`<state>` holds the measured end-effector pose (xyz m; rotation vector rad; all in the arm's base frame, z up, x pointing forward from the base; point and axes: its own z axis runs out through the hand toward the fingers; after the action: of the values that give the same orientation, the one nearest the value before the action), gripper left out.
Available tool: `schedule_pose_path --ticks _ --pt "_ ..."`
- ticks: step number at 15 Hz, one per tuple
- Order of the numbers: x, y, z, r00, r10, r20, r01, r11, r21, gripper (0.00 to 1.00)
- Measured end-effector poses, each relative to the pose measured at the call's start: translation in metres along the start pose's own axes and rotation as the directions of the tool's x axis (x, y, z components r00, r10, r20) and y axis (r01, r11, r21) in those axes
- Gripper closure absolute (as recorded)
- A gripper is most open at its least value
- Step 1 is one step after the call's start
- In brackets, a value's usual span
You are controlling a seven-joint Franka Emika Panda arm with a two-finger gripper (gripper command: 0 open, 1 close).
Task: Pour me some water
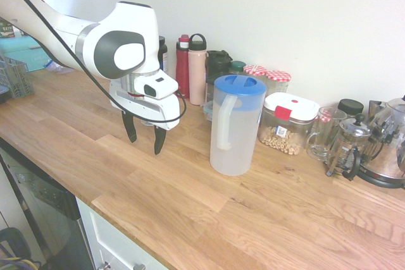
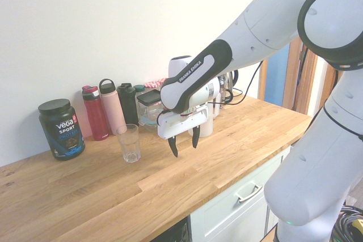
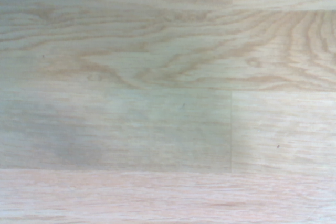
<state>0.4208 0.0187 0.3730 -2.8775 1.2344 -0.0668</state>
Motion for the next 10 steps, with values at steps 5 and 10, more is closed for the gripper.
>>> schedule_pose_path --ticks 5,10 --pt "0.012 -0.005 -0.043 0.999 -0.049 -0.015 0.049 0.999 -0.008 0.00" --pt "0.018 0.033 -0.198 0.970 -0.236 -0.062 0.237 0.972 -0.001 0.00"
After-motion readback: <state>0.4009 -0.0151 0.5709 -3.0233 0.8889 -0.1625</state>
